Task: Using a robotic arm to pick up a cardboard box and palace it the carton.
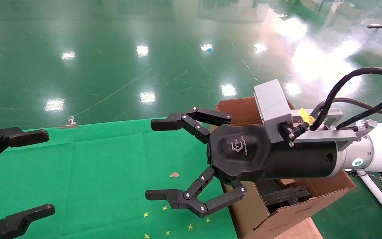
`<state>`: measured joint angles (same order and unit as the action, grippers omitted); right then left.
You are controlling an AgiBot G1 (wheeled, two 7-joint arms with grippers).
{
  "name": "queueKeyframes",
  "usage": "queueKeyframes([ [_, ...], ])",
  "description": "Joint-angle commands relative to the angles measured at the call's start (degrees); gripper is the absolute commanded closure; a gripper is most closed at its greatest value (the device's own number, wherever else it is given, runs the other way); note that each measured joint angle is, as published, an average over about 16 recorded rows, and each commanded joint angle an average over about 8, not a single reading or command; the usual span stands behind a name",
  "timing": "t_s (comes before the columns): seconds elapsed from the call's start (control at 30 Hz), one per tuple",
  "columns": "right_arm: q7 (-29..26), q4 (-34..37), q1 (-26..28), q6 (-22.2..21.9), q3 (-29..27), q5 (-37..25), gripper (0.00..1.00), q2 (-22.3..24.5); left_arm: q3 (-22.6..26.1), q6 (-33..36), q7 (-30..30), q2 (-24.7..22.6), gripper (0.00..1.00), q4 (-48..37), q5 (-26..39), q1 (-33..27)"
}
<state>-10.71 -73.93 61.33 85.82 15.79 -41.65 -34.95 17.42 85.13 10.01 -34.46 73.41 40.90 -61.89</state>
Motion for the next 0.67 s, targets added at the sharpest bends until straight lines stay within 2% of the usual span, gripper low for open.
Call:
queueKeyframes([
  [0.03,0.0,0.1,0.1,0.0,0.1,-0.1,0.00,0.0,0.0,0.0,0.0,0.0,0.00,0.0,0.0,0.0],
  [0.67,-0.1,0.4,0.2,-0.2,0.2,-0.2,0.00,-0.1,0.0,0.0,0.0,0.0,0.00,0.0,0.0,0.0],
])
